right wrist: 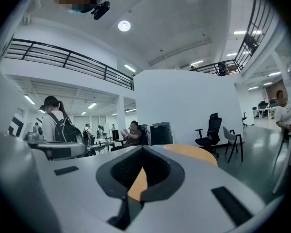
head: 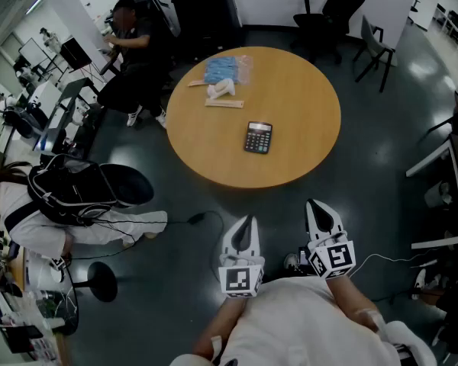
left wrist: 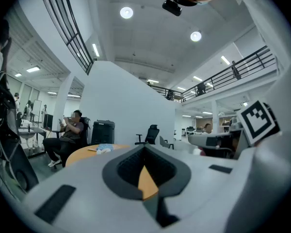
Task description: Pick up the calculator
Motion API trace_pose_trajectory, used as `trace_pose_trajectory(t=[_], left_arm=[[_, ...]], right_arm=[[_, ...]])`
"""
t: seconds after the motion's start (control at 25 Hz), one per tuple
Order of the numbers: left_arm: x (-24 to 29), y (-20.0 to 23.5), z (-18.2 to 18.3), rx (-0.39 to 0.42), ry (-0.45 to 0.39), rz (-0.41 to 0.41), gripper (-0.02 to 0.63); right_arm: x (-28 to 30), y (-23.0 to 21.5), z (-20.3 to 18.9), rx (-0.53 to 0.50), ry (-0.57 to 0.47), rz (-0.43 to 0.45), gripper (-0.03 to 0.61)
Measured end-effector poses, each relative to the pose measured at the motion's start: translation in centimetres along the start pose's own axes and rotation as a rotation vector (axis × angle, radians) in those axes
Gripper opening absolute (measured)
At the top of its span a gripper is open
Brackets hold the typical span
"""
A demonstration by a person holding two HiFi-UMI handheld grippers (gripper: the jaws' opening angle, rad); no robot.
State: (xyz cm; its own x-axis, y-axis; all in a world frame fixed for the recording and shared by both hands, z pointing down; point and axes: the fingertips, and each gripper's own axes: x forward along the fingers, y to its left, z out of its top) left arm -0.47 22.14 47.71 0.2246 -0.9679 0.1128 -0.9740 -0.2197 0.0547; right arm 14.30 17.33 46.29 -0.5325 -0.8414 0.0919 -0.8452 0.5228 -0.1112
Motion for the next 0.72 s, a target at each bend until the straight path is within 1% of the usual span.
trace_pose_trajectory(t=[0.12,0.4,0.52,0.72], left_arm=[[0.08,-0.40,0.67,0.015,-0.018,-0.001,0.006],[-0.33,-0.53,0.72,0.010,-0.020,0.010,0.006],[-0.19,-0.64,0.47,0.009,-0.014,0.007,0.006],[0.34,-0.91,-0.20,0.005,0.004,0.003,0.006]], right_arm=[[-0.18,-0.19,-0.05,0.000,0.003,0.004,0.014],[-0.55,0.03,-0.06,-0.004,0.004,0.012,0.014],[-0.46,0.08,-0.05,-0.013,0.005,0.021,0.014],[-0.71,-0.69,0.13,0.003,-0.004,0.034,0.014]])
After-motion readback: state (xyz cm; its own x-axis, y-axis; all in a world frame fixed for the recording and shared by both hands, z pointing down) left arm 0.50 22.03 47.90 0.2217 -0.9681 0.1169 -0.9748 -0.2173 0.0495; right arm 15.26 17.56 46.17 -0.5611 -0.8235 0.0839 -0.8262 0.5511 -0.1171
